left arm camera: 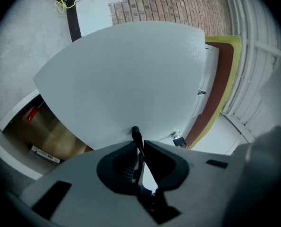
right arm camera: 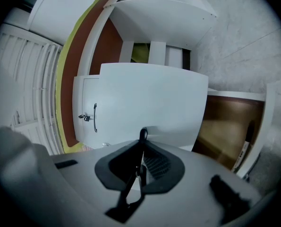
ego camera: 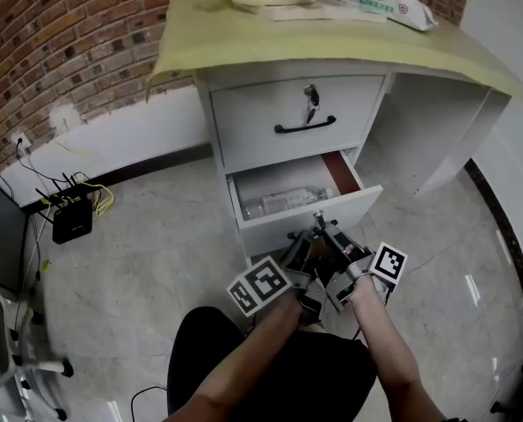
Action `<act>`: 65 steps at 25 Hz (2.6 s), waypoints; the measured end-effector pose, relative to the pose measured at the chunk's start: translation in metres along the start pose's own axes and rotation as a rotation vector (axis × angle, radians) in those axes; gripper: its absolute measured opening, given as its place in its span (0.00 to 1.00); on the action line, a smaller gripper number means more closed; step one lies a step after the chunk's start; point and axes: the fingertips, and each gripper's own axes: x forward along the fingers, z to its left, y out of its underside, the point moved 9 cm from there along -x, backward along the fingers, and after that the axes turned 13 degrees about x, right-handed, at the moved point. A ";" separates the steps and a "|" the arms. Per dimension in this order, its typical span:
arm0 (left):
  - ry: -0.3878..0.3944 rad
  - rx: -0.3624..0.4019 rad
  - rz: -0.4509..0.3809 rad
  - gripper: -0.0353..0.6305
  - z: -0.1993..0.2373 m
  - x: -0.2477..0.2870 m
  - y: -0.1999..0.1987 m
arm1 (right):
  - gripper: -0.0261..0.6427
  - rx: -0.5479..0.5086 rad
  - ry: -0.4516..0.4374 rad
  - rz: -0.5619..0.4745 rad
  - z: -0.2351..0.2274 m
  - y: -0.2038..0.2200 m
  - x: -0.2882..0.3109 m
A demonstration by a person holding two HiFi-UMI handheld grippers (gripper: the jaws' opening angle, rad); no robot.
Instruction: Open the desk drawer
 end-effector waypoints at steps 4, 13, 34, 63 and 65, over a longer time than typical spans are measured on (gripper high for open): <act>0.003 -0.002 0.016 0.12 -0.002 -0.009 0.010 | 0.09 0.003 0.001 -0.009 -0.002 0.006 -0.013; 0.002 0.034 0.031 0.13 0.004 -0.011 0.016 | 0.09 -0.021 0.006 -0.018 -0.011 0.008 -0.018; -0.004 0.111 0.078 0.15 0.012 -0.024 0.031 | 0.11 -0.128 0.045 -0.046 -0.022 0.020 -0.034; 0.236 0.770 0.210 0.07 -0.045 -0.051 0.013 | 0.06 -0.801 0.143 0.106 0.063 0.051 -0.057; 0.241 0.797 0.205 0.07 -0.049 -0.050 0.011 | 0.06 -0.813 0.138 0.120 0.066 0.048 -0.055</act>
